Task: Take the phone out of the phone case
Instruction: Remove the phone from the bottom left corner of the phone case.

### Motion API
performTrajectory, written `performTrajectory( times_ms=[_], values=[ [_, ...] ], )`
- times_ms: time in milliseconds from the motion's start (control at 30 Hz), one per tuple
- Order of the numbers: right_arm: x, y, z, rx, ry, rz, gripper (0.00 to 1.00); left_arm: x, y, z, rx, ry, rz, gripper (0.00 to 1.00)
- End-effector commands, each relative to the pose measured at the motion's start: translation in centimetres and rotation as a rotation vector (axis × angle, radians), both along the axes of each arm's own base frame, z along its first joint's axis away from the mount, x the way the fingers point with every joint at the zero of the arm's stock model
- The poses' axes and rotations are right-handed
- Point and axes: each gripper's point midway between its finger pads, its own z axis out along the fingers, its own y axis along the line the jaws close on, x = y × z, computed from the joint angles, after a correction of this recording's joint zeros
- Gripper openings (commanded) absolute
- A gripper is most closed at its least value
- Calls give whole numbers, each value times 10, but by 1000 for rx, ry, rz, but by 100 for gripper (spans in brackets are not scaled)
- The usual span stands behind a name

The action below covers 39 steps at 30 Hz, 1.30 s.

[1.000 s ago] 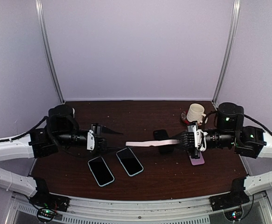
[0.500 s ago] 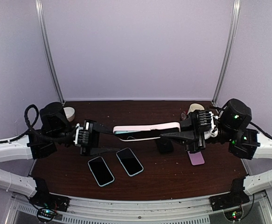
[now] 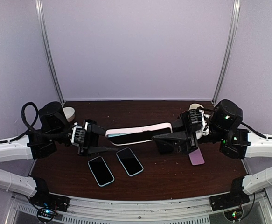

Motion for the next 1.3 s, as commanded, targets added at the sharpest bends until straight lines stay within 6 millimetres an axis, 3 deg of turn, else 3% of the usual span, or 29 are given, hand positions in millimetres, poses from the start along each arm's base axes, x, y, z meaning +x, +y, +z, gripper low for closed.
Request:
performTrajectory(
  times_ms=[0,367,533,867,1267],
  values=[
    [-8,-9,46,141,-67,20,0,-4,4,14,-50,-22,-21,30],
    [-10,-7,46,143,-60,43,0,-6,5,10,-46,-42,-28,18],
    [-5,1,42,93,25,50,0,-9,7,8,-39,-70,-36,11],
    [-21,13,35,-19,233,248,0,-14,11,7,-25,-108,-48,4],
    [-36,21,23,-135,313,404,0,-7,10,-10,41,-184,-14,0]
  ],
)
